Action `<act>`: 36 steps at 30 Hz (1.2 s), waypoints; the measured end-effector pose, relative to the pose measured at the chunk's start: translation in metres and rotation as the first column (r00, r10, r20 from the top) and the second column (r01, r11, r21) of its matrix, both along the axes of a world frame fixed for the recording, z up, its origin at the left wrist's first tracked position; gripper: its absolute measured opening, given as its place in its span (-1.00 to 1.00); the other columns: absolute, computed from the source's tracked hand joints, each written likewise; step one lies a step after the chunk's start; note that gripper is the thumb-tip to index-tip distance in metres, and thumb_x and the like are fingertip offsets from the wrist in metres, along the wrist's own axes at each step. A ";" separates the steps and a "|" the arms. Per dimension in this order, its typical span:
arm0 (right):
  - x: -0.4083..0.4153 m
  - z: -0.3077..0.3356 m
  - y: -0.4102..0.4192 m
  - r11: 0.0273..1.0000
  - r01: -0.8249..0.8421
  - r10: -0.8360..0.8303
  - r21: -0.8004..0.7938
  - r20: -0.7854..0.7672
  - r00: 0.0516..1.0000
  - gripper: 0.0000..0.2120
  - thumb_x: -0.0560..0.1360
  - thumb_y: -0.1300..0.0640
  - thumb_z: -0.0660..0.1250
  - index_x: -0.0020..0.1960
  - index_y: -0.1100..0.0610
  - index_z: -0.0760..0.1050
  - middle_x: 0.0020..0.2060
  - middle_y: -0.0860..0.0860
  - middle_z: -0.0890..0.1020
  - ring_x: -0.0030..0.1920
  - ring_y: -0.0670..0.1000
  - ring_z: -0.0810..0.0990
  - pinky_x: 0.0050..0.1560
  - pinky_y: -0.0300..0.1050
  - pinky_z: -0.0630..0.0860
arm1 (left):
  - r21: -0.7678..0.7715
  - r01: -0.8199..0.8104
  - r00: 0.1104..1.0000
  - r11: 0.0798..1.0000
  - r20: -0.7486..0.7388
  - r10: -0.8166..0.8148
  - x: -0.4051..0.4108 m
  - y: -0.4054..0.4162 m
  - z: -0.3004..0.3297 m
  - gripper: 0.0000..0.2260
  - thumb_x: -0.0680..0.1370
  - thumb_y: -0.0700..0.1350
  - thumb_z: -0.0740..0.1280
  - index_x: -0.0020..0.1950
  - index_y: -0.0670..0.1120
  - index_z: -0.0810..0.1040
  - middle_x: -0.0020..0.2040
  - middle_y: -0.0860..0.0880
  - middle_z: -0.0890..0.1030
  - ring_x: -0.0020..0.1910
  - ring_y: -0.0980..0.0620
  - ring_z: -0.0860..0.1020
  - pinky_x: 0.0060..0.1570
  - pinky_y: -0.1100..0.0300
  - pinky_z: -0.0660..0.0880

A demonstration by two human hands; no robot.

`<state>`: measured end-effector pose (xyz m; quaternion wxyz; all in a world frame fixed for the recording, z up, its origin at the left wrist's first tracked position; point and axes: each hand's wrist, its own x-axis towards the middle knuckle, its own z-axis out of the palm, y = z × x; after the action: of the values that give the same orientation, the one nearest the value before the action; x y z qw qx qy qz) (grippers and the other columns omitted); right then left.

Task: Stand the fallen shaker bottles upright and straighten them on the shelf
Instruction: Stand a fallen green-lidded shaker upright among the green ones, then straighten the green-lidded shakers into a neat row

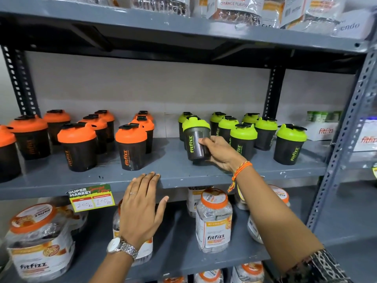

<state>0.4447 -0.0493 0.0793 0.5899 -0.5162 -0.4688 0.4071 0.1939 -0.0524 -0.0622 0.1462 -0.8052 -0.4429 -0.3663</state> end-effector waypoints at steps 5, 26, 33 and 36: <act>0.005 -0.018 0.006 0.993 0.019 -0.045 0.120 0.211 0.976 -0.71 0.57 0.28 0.31 0.26 0.21 0.37 0.08 0.06 0.62 0.06 -0.04 0.63 0.01 -0.28 0.60 | -0.003 -0.002 1.000 1.000 0.009 0.002 0.000 -0.003 0.002 -0.49 0.60 0.16 0.18 0.48 -0.05 0.40 0.43 -0.04 0.50 0.45 -0.10 0.42 0.56 -0.03 0.20; 0.047 -0.022 -0.046 0.984 -0.050 -0.037 0.169 0.478 0.877 -0.32 0.51 0.29 0.39 0.54 0.13 0.18 0.31 0.05 0.47 0.26 0.01 0.55 0.24 -0.04 0.53 | -0.315 0.320 0.930 0.894 0.285 -0.232 0.042 0.019 0.098 -0.60 0.62 0.10 0.25 0.37 -0.09 0.48 0.27 -0.07 0.62 0.25 -0.06 0.58 0.28 -0.05 0.47; 0.118 -0.026 -0.067 0.743 0.522 -0.617 0.420 0.126 0.777 -0.44 0.29 -0.06 0.60 0.15 0.15 0.48 -0.10 0.05 0.60 -0.12 -0.03 0.59 -0.05 -0.10 0.57 | -0.545 0.769 0.636 0.333 0.704 -0.316 0.081 0.087 0.126 -0.50 0.57 -0.20 0.34 0.49 -0.03 0.33 0.42 -0.10 0.50 0.32 0.07 0.49 0.35 0.12 0.43; 0.137 -0.031 -0.057 0.862 0.459 -0.503 0.217 0.242 0.830 -0.21 0.33 -0.10 0.57 0.39 0.17 0.28 0.19 0.08 0.46 0.20 0.02 0.49 0.16 -0.12 0.46 | -0.525 0.837 0.546 0.153 0.786 -0.291 0.083 0.101 0.125 -0.36 0.44 -0.18 0.44 0.51 -0.07 0.35 0.39 -0.09 0.54 0.34 0.03 0.54 0.36 0.13 0.48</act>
<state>0.5819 -0.1059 0.0482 0.6349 -0.6262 -0.4339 0.1286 0.2765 0.0484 0.0631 -0.5739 -0.7270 -0.2238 -0.3033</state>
